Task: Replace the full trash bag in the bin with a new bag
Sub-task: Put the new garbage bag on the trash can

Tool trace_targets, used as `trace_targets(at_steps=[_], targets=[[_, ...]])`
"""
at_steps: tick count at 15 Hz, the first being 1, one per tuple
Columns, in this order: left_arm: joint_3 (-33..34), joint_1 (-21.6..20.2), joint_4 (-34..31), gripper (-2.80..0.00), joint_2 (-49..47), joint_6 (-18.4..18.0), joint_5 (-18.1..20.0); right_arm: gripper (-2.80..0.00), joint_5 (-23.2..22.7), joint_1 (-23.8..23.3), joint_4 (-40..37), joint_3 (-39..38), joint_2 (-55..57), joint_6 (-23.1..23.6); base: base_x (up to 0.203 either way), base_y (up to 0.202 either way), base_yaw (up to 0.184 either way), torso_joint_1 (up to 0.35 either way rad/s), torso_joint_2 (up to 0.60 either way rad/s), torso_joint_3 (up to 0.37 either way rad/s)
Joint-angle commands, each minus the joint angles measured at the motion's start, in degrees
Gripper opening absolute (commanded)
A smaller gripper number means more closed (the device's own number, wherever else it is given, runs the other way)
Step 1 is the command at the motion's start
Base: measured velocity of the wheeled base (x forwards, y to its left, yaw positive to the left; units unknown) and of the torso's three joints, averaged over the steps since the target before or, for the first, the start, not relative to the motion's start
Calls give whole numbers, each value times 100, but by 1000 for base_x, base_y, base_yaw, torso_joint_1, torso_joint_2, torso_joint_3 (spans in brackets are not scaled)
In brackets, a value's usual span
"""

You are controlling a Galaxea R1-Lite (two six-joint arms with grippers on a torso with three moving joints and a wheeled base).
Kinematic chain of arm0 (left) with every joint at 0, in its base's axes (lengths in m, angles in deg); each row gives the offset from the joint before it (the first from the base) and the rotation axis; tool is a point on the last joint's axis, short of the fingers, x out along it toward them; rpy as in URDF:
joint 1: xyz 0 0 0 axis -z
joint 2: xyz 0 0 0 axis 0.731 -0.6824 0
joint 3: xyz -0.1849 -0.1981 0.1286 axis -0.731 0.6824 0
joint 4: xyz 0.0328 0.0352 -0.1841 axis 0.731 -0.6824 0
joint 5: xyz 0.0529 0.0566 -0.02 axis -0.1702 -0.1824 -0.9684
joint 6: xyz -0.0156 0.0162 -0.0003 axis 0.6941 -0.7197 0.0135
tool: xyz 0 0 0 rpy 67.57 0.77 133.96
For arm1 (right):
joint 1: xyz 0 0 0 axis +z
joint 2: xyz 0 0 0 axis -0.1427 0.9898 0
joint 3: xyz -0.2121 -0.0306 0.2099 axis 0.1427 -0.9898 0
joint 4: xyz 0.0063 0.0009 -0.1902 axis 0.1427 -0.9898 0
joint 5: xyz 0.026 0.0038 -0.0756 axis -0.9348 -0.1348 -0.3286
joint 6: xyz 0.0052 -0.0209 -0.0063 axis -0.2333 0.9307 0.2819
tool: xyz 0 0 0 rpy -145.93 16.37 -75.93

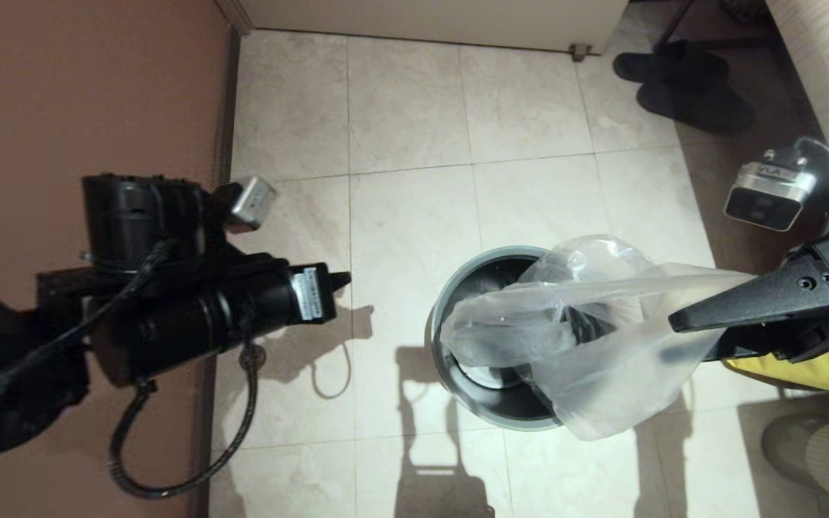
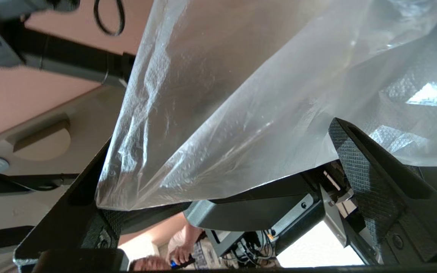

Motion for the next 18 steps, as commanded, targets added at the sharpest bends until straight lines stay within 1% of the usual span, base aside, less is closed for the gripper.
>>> trace_targets(at_steps=[1,2,4,7,8,11,13,16,18], targets=[[-466,312,146,-280,-652,89,-16,0,-33,118,-29,-27,151,43,0,0,0,0,0,0],[-678,497,182,-280,-677,200,-43,0,-33,156,-29,-66,175,102,0,0,0,0,0,0],[-1120,787,88,-280,-688,286,-117,0,-8,198,-63,-295,175,360,0,0,0,0,0,0],[-1325,1010,-201,-280,-527,310,-120,0,46,198,-50,-291,339,399,0,0,0,0,0,0],[-1321,1166,-287,-280,-381,331,-115,0,48,248,-48,-278,431,434,0,0,0,0,0,0],[-1135,1631,-702,-280,172,605,-98,0,157,452,-38,-187,544,451,0,0,0,0,0,0],[-1010,1673,-765,-280,156,628,-95,0,195,471,-55,-38,605,398,0,0,0,0,0,0],[-731,1795,-748,-280,221,604,-158,0,314,462,-56,83,694,391,0,0,0,0,0,0],[-567,1817,-713,-280,235,355,-316,0,336,454,-64,217,837,386,0,0,0,0,0,0]])
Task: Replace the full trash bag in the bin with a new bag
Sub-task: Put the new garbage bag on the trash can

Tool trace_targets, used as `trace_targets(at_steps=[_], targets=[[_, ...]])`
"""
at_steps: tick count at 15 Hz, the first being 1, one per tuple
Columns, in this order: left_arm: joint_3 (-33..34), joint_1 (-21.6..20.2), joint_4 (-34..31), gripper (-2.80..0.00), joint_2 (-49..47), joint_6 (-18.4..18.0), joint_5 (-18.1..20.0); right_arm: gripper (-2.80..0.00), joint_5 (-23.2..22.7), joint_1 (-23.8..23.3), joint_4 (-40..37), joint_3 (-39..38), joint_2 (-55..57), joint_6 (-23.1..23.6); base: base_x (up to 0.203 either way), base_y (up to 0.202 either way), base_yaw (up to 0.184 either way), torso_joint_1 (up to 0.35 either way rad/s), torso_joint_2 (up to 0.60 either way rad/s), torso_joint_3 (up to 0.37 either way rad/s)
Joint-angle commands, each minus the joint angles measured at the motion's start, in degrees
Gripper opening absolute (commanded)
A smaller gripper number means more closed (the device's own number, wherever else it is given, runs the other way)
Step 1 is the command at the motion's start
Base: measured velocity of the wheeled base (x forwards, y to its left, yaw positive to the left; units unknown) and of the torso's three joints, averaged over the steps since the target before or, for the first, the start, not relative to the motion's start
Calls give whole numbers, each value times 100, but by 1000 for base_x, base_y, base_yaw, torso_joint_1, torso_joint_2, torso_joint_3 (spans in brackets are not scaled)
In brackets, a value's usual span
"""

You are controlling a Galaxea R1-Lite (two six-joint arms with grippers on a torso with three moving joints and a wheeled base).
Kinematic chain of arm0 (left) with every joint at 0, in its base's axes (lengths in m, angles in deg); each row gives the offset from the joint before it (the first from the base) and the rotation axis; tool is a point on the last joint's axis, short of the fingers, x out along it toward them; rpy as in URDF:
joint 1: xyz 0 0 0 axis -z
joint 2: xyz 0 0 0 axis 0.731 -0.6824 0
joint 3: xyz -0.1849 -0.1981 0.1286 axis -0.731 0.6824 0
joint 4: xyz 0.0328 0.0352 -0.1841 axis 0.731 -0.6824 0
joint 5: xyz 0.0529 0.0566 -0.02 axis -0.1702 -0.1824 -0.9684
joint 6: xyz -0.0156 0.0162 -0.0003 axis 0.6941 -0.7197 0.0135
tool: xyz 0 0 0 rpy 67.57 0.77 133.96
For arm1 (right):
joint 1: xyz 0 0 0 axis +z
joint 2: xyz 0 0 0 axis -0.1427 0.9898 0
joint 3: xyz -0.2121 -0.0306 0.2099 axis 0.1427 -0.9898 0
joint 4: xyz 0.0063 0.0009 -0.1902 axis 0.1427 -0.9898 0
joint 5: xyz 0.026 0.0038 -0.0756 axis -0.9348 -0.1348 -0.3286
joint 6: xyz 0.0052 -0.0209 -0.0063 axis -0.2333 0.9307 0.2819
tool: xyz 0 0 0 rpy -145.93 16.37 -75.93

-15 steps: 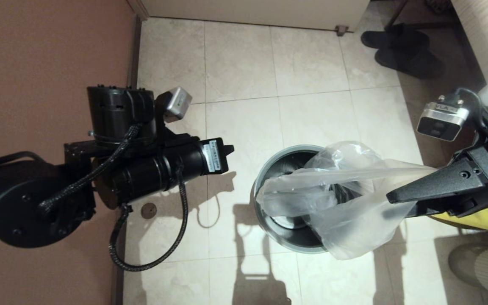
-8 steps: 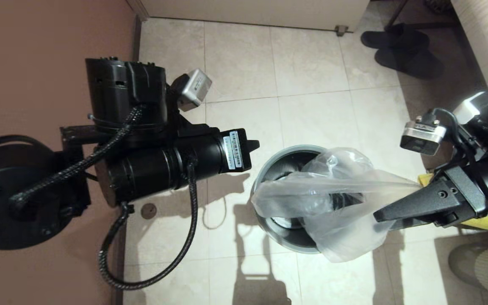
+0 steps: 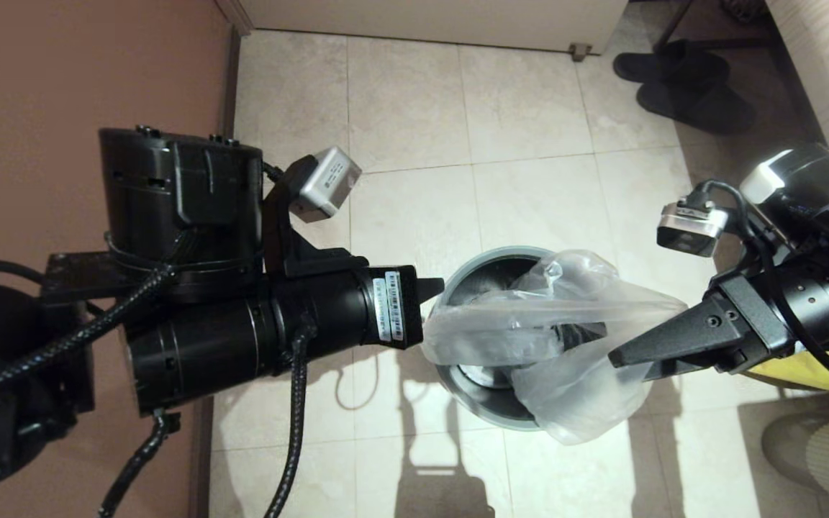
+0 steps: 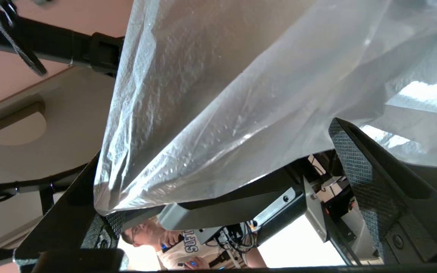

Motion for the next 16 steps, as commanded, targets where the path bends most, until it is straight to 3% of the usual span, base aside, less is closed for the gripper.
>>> trace_targets(at_steps=[1,3,4,6,9,11,13,15,16], targets=[[212,61,44,-280,133,-201,-84,0,-31,1,-28,141,185,-10,0,0,0,0,0,0],[643,210,214,-280,312,-444,-126,0,-31,5,-28,228,240,-11,0,0,0,0,0,0],[843,234,378,0,322,-492,-161,0,-31,5,-37,290,278,-11,0,0,0,0,0,0],[1023,216,677,0,272,-539,-336,0,-31,5,-31,361,328,-111,0,0,0,0,0,0],[1320,217,789,0,336,-1144,-348,0,-31,16,-28,395,375,-169,0,0,0,0,0,0],[1535,98,1104,0,159,-1204,-338,0,-31,23,-28,395,363,-169,0,0,0,0,0,0],[1764,-112,1865,0,-348,-1417,-291,0,-31,23,-37,395,340,-169,0,0,0,0,0,0],[2022,-370,3358,0,-1062,-1695,-122,0,-22,14,-37,403,331,-169,0,0,0,0,0,0],[2121,-484,3793,0,-1345,-1859,-35,0,-22,5,-37,413,322,-169,0,0,0,0,0,0]])
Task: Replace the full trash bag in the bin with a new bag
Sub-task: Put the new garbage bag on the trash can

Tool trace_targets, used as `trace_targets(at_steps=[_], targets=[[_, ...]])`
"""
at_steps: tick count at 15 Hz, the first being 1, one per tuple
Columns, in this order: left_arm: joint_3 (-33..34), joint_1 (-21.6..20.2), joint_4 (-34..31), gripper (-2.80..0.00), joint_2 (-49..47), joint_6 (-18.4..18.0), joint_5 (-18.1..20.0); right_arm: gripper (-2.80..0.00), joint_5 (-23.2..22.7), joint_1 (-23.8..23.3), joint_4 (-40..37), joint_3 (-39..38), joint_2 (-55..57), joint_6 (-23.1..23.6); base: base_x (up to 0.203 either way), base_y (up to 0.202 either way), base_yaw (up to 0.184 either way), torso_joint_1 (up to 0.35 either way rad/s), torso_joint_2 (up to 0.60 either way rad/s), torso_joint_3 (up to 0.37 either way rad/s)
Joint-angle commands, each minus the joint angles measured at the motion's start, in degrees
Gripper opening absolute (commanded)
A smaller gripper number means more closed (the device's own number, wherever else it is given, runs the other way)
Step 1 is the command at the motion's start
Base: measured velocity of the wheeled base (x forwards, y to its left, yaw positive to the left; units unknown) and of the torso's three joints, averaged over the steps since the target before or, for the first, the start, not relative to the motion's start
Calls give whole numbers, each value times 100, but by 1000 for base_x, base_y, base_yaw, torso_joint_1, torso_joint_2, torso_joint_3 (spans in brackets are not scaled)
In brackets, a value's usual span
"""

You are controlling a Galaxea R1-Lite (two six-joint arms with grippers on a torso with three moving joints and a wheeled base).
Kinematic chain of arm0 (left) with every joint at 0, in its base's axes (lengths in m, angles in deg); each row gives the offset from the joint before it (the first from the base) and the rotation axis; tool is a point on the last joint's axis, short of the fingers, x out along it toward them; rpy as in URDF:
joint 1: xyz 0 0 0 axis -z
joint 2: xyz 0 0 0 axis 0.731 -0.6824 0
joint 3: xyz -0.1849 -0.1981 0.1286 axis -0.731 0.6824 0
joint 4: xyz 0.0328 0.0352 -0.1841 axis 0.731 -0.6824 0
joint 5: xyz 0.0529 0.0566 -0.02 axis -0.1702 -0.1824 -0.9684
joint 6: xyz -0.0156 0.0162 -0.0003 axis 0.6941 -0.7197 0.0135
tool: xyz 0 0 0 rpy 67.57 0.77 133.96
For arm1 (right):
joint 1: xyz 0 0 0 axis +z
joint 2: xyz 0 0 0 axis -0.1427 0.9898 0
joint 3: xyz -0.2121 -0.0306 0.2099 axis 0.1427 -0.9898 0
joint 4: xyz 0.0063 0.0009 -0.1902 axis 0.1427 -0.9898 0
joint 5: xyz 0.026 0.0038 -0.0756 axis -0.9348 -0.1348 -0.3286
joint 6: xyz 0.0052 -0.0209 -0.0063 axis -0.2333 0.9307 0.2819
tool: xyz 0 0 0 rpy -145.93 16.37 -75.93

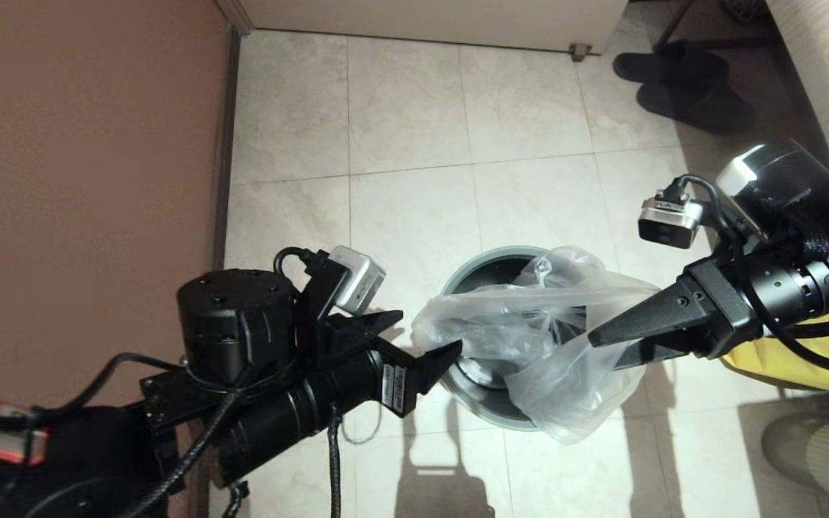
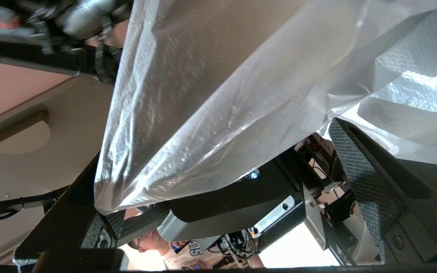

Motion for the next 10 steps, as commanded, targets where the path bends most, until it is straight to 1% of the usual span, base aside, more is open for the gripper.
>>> trace_targets(at_steps=[1,2,4,5,7,10], targets=[[113,-171,692,0,-650,-132,63,0,-31,-9,-26,32,-12,-1,0,0,0,0,0,0],[15,-217,742,0,-716,-167,90,0,-31,-9,-26,32,-12,8,0,0,0,0,0,0],[-389,-306,745,0,-952,-196,83,0,-39,-1,-26,41,-45,1,0,0,0,0,0,0],[-567,-328,745,-280,-1103,-206,58,0,-39,-7,-26,41,-83,-1,0,0,0,0,0,0],[-861,-391,751,-280,-1394,-206,5,0,-39,-12,-34,41,-148,-4,0,0,0,0,0,0],[-1400,-361,729,-280,-1691,-203,-9,0,-66,-18,-79,14,-188,-9,0,0,0,0,0,0]])
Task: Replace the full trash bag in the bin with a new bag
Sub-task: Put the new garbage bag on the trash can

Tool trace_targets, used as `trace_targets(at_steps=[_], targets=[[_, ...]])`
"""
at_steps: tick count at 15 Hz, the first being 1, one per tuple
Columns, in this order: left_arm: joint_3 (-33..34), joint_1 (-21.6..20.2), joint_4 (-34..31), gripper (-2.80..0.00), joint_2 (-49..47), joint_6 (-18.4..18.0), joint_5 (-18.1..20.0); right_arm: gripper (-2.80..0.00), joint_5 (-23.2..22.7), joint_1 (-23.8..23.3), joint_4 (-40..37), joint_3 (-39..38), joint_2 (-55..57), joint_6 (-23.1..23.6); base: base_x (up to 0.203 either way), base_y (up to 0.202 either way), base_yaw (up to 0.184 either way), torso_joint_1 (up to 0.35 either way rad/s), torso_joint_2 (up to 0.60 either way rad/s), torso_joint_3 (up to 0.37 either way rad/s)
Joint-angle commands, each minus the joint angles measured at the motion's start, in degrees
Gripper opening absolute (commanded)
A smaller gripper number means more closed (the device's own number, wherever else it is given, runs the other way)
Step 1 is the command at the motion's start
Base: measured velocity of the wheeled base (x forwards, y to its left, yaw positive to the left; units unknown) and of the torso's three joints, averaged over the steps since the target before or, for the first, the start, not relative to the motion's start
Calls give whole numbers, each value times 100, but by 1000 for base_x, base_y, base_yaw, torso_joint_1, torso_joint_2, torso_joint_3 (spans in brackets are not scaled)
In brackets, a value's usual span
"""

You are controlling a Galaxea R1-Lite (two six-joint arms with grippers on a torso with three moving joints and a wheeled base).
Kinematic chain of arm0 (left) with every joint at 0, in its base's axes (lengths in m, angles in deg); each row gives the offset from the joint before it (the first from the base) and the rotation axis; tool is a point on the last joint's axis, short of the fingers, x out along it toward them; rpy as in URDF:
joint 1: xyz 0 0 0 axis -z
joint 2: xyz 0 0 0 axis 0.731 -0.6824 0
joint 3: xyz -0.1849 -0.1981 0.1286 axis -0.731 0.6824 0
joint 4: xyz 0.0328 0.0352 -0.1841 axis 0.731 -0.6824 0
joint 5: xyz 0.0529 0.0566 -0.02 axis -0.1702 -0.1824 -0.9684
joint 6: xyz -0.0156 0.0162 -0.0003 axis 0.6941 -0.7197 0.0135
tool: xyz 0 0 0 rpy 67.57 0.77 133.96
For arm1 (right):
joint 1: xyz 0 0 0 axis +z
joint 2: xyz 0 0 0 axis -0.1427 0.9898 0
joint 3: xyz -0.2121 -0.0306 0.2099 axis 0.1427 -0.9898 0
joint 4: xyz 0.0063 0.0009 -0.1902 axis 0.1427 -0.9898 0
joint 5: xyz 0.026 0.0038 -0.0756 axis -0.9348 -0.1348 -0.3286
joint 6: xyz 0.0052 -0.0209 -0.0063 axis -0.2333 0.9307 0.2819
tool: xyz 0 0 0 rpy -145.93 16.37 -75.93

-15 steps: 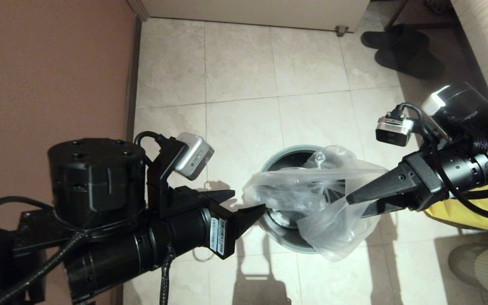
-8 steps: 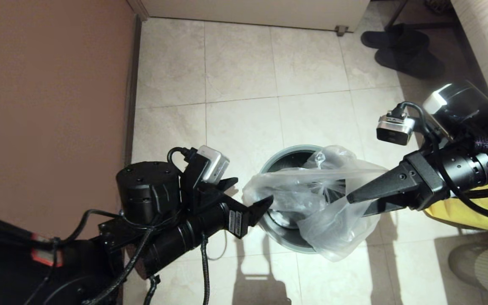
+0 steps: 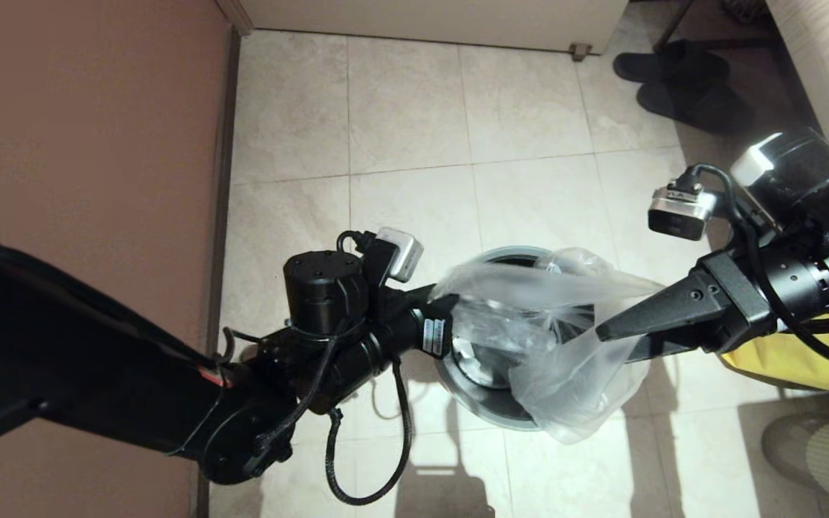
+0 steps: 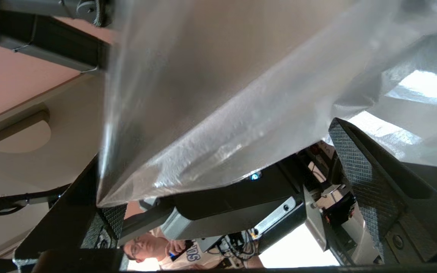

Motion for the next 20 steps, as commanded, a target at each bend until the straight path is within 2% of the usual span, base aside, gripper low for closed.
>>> trace_targets(at_steps=[1,5,7,11,15,16,19,20], targets=[[-255,47,-42,-280,-205,-1,-41,0,-55,1,-75,-24,-57,-3,0,0,0,0,0,0],[-321,7,-855,-280,154,26,-362,0,-168,-7,-372,-33,-232,-12,0,0,0,0,0,0],[-400,-51,-1352,-280,378,209,-523,0,-250,-102,-544,-43,-442,-5,0,0,0,0,0,0],[-664,16,-2140,-280,803,295,-648,0,-353,-777,-701,-215,-844,23,0,0,0,0,0,0],[-908,307,-2644,-280,844,296,-867,0,-329,-1469,-717,-356,-1136,114,0,0,0,0,0,0],[-908,351,-2670,-280,812,297,-873,-280,-314,-1600,-717,-422,-1217,223,0,0,0,0,0,0],[-950,405,-2654,-280,549,377,-874,-280,-297,-1673,-709,-686,-1530,363,0,0,0,0,0,0],[-1005,458,-2676,-280,505,573,-896,-280,-171,-1547,-692,-923,-1616,517,0,0,0,0,0,0]])
